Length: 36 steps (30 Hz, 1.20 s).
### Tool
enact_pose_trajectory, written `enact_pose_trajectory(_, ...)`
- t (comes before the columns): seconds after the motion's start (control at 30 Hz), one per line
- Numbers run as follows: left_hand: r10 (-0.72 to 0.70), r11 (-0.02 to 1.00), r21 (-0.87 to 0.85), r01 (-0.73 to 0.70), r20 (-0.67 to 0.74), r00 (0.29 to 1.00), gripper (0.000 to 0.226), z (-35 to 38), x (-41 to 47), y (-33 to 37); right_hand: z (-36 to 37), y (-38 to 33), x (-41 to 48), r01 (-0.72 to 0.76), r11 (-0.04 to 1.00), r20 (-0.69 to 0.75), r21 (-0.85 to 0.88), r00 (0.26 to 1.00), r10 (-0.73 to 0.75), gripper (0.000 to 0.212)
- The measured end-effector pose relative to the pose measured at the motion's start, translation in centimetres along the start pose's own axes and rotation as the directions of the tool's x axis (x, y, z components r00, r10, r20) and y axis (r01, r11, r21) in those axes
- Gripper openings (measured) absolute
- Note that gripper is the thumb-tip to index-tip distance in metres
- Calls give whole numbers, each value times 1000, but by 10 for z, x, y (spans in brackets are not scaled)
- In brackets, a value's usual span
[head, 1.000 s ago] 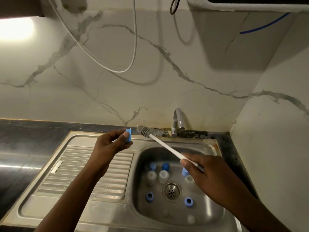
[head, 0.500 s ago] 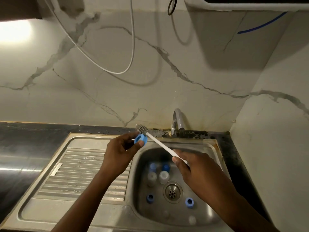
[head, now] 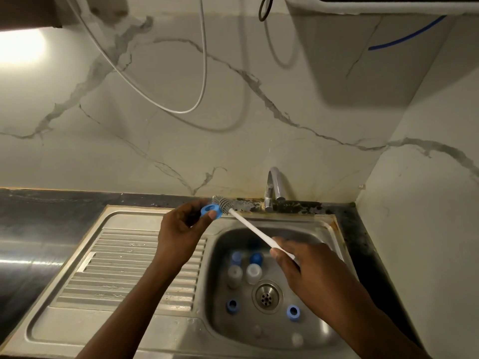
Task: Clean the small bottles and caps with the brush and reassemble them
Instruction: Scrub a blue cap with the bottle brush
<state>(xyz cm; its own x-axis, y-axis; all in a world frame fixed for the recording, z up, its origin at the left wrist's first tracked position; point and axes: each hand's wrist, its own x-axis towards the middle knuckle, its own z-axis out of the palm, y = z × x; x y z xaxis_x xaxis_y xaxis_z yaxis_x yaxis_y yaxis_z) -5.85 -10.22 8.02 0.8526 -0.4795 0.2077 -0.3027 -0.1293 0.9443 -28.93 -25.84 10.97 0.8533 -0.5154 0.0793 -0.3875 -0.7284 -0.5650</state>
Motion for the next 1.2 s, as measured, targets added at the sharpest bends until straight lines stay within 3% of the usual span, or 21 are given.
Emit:
enact_pose_trajectory(0.33, -6, 973, -230, 21, 65, 998, 43, 1, -4, -2, 11, -3, 7, 14, 1000, -60, 12, 998, -14, 48)
enact_pose_trajectory(0.47, -95, 883, -463, 76, -19, 995, 43, 2, -2, -4, 9, -7, 1, 26, 999, -31, 25, 999, -25, 63)
enact_pose_trajectory(0.63, -187, 757, -646, 94, -78, 979, 38, 10, -2, -8, 10, -9, -3, 13, 999, 22, 38, 1000, -14, 48)
enact_pose_trajectory(0.73, -239, 740, -663, 112, -104, 965, 28, 19, -2, -7, 12, -12, -3, 19, 999, 28, 30, 999, -20, 44)
enact_pose_trajectory(1.0, -287, 726, -663, 182, -52, 956, 33, 21, -2, -6, 17, -13, -2, 12, 997, 7, 76, 1000, -12, 48)
enact_pose_trajectory(1.2, -324, 575, -803, 155, -50, 945, 34, 17, 1, -1, 13, -14, -5, -5, 988, -26, 157, 1000, 9, 54)
